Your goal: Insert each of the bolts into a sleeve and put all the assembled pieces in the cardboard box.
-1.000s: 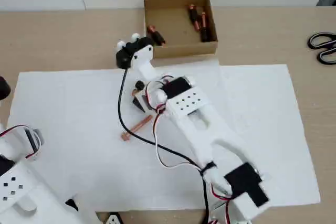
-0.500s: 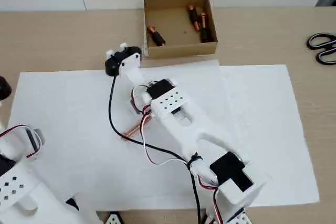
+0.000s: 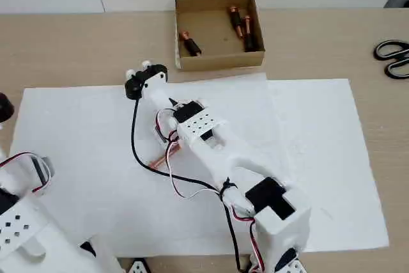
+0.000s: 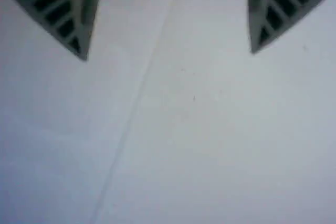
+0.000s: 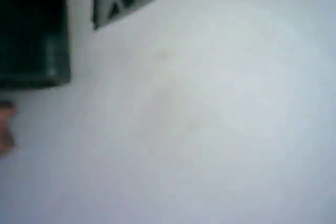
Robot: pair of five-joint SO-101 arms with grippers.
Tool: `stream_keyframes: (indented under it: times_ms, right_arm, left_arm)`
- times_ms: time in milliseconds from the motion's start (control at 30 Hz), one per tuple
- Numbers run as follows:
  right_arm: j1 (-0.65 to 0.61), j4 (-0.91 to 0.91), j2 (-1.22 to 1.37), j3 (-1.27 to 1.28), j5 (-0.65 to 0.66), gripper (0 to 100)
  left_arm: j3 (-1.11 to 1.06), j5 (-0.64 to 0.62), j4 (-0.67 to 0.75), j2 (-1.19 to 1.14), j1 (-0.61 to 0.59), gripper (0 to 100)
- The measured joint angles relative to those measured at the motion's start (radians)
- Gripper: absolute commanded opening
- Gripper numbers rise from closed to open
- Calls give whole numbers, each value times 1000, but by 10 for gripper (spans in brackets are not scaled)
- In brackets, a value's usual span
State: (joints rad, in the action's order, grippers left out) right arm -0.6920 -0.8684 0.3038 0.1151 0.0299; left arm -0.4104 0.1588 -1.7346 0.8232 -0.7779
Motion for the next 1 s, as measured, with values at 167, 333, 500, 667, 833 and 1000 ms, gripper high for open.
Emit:
stream_keyframes:
  times_ms: [167, 333, 500, 667, 833, 1000]
  right_arm:
    - [0, 3, 20, -15, 5, 165]
    - [0, 3, 54, -40, 6, 165]
    - [0, 2, 109, -83, 23, 165]
    - [2, 2, 120, -92, 32, 99]
    - [8, 2, 120, -95, 55, 92]
    - [8, -21, 120, -112, 55, 47]
  left_arm:
    - [0, 0, 0, 0, 0, 189]
    - [0, 0, 0, 0, 0, 189]
    - [0, 0, 0, 0, 0, 189]
    - [0, 0, 0, 0, 0, 189]
    - [0, 0, 0, 0, 0, 189]
    - [0, 0, 0, 0, 0, 189]
